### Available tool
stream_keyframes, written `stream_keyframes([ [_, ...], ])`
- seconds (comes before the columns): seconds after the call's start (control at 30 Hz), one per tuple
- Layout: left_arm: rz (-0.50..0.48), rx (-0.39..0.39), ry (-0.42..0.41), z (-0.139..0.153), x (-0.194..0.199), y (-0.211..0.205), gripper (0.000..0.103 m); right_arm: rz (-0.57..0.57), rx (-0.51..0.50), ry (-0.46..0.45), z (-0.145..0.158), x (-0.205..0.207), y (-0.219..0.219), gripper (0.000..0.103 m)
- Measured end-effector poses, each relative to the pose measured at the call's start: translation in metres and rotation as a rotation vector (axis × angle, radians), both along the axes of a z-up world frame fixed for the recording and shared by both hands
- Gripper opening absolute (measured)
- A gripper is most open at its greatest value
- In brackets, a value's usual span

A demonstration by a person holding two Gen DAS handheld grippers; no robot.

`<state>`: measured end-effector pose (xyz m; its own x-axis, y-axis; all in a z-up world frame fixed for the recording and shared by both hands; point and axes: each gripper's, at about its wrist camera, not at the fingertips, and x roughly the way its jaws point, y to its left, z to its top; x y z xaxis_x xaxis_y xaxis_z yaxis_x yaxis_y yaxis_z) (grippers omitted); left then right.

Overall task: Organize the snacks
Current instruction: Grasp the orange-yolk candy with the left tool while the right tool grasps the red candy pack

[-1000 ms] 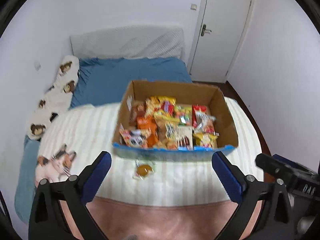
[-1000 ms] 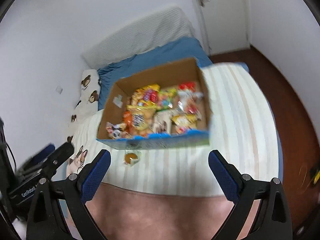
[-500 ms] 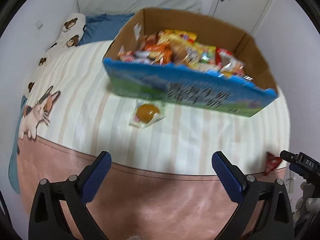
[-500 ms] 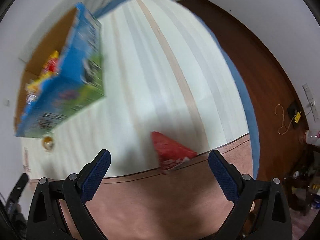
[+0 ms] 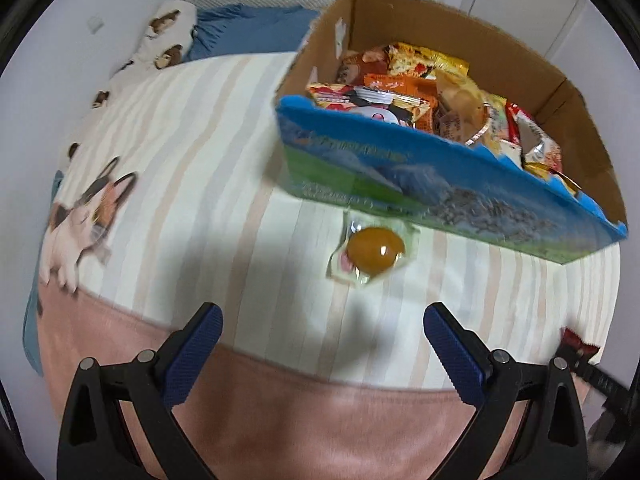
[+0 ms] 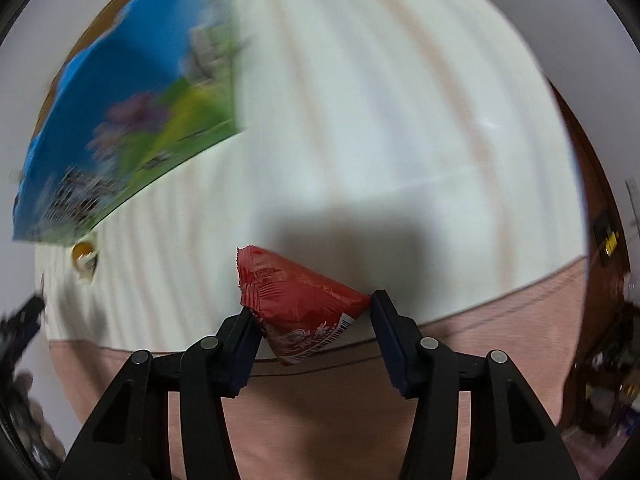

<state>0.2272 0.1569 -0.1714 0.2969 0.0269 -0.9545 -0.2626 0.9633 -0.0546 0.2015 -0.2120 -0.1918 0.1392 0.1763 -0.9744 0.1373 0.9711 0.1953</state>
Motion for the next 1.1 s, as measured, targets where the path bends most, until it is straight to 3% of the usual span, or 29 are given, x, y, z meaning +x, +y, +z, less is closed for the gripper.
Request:
stream_keyframes([
  [0.3, -0.084, -0.164, 0.174, -0.063, 0.072, -0.012, 0.101, 0.086, -0.021, 0.005, -0.001, 0.012, 0.044, 0.056],
  [0.43, -0.07, -0.136, 0.148, -0.068, 0.076, -0.013, 0.062, 0.09, -0.026, 0.022, -0.005, 0.013, 0.049, 0.056],
  [0.47, -0.072, -0.14, 0.144, -0.067, 0.074, -0.013, 0.062, 0.091, -0.025, 0.025, -0.005, 0.015, 0.049, 0.056],
  [0.6, -0.069, -0.17, 0.15, -0.062, 0.053, -0.012, 0.059, 0.097, -0.017, 0.04, -0.006, 0.017, 0.052, 0.056],
  [0.97, -0.138, -0.171, 0.232, -0.064, -0.079, -0.046, 0.059, 0.216, 0.027, 0.12, -0.016, -0.036, 0.077, 0.056],
  [1.1, -0.134, -0.169, 0.244, -0.073, -0.098, -0.053, 0.059, 0.262, 0.035, 0.139, -0.02, -0.055, 0.094, 0.056],
])
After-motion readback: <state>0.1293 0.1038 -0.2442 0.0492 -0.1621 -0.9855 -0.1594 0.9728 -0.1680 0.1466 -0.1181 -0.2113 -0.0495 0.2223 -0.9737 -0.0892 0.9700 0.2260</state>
